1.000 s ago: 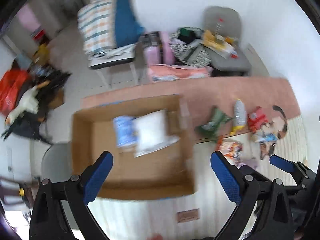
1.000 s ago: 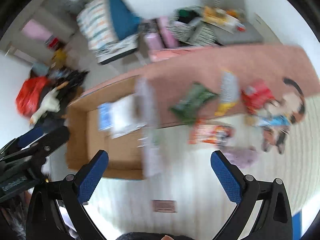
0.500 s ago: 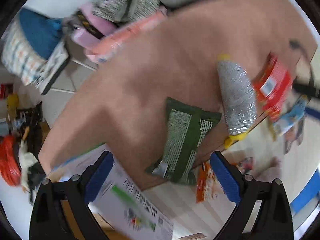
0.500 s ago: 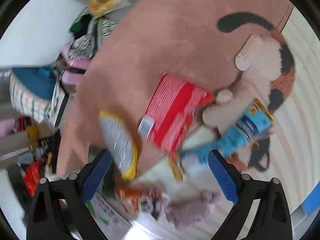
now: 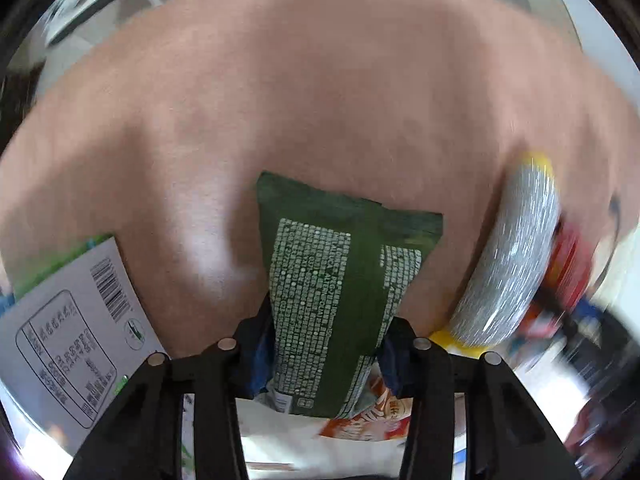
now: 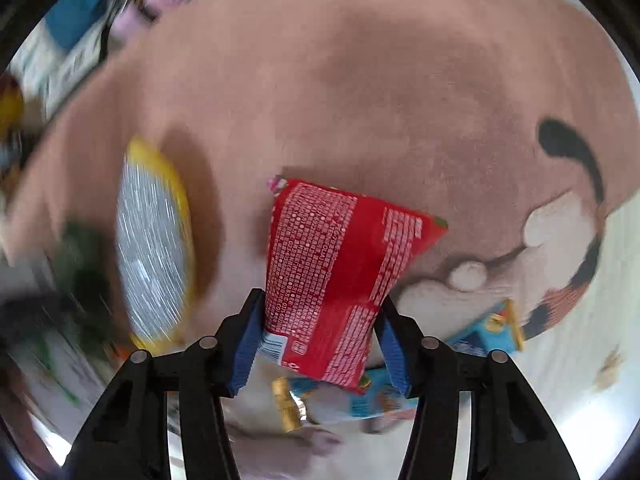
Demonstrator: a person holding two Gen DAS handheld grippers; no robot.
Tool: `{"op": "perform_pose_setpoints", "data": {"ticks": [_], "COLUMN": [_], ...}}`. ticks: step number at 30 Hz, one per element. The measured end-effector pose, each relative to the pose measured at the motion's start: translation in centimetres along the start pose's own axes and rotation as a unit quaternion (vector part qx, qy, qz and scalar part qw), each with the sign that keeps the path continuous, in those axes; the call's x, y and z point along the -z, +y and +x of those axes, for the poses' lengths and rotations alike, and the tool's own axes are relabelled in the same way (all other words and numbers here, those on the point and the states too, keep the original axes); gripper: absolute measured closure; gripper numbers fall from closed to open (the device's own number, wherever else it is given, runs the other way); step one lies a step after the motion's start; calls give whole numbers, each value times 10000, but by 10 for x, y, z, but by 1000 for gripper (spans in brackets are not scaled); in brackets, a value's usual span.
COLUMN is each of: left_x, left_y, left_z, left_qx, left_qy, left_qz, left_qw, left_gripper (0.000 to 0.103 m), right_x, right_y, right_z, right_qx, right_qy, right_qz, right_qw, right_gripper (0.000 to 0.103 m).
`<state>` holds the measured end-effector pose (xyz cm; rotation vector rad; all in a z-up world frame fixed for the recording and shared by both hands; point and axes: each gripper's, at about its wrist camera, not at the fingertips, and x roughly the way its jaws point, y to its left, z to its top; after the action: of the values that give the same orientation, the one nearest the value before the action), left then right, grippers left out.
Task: Organize soft objects
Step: 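Grasp the green snack packet with the left tool while the right tool grasps the red packet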
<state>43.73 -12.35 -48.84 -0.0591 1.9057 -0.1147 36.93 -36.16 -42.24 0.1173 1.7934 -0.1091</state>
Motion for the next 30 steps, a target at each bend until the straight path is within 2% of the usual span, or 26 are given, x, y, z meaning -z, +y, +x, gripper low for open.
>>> {"op": "perform_pose_setpoints", "data": {"ticks": [2,4,9,10,11,12,13,14,16,20,23,26,28,30], "left_x": [0,-1,6,8,10,13,17,22,33,68,102,124,143,179], "left_y": [2,0,-14,-16,-23,-26,-27,-28,-29,-34,-24,9,31,68], "left_z": [2,4,6,6,7,5,2,-1,-13,-46,-91,-151,-177,-202], "left_qx": [112,175,-110,-139,-175,-229,-215,-197,-275,-205,24,276,392,385], "left_qy": [93,217,148,109,33,-29,-115,-205,-460,-977,-1429,-1870,-2079,-2376], "left_qz": [-1,104,323,334,339,357,331,322,362,503,566,547,510,400], "left_qw": [9999,9996,9993,9993,9993,9991,9992,9991,9979,9937,9881,9804,9760,9698], "left_gripper": [52,49,49,52,64,70,71,72,73,73,73,73,73,73], "right_x": [7,5,2,2,2,3,3,-2,2,23,46,79,104,128], "right_y": [5,7,-3,-3,-3,-2,-2,-11,-19,-18,-5,24,53,87], "right_z": [2,4,17,17,18,19,17,14,2,-32,-67,-108,-135,-152], "right_qx": [148,134,-97,-117,-86,-41,51,15,-100,-126,-301,-546,-751,-946], "right_qy": [-13,19,227,201,200,185,125,61,-121,-535,-887,-1255,-1458,-1562], "right_qz": [-187,-78,297,336,354,349,368,392,541,565,386,51,-202,-418], "right_qw": [9997,9999,9993,9992,9991,9992,9992,9992,9984,9969,9949,9906,9863,9823], "right_gripper": [46,42,37,37,37,40,50,55,57,58,58,58,58,58]}}
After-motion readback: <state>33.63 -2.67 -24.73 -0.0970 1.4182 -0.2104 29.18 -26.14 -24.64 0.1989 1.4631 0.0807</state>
